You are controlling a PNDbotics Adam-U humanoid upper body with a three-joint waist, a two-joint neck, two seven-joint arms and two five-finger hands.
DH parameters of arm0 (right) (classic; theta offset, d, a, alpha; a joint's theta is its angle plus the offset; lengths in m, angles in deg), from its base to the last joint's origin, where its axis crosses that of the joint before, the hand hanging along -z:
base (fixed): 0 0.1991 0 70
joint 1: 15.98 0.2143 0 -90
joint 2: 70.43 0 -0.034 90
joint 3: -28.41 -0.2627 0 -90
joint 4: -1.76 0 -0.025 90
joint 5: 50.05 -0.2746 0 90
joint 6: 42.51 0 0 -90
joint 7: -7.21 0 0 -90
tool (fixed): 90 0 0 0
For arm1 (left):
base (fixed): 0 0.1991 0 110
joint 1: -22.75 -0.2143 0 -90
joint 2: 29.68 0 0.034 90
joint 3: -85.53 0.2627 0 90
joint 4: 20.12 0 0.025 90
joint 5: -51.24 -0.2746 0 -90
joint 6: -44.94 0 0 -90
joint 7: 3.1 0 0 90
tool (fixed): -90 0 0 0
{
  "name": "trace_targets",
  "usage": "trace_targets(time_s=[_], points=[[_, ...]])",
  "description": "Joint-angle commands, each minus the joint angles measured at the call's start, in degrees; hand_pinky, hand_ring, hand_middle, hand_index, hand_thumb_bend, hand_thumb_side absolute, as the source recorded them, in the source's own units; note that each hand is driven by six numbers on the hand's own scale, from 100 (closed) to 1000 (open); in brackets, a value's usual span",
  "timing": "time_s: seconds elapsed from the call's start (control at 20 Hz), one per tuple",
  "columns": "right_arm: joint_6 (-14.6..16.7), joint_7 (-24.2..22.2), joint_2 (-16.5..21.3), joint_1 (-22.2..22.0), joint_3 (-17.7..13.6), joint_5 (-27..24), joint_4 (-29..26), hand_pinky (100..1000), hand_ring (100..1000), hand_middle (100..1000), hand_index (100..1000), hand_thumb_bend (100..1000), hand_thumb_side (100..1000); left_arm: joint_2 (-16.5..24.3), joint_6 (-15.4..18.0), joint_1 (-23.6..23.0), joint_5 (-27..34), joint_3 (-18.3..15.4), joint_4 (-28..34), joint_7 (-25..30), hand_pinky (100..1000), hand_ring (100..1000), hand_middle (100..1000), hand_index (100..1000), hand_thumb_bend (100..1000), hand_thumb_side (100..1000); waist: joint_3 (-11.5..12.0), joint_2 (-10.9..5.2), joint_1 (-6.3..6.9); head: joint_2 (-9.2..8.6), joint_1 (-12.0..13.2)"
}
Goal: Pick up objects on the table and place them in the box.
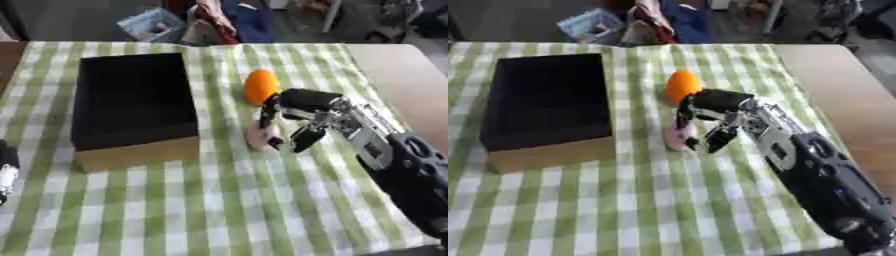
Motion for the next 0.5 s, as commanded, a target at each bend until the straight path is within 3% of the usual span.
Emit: trace_targets(time_s=[0.05,0.5], points=[[-0.2,2.9,1.0,1.2,-0.3,1.2,0.1,707,622,577,479,100,100,0.5,0.1,0.6,0.1,0.0,0.7,0.2,667,532,535,552,199,100,-0.1,-1.07,0.25,-0.04,-0.3],[-0.3,7.3,2.0,1.9,-1.1,0.9,-3.3,705,609,550,422,100,100,0.5,0.1,0.4,0.1,-0.1,0.6,0.1,667,531,535,551,198,100,-0.3,-1.26,0.25,0.13,-0.1]])
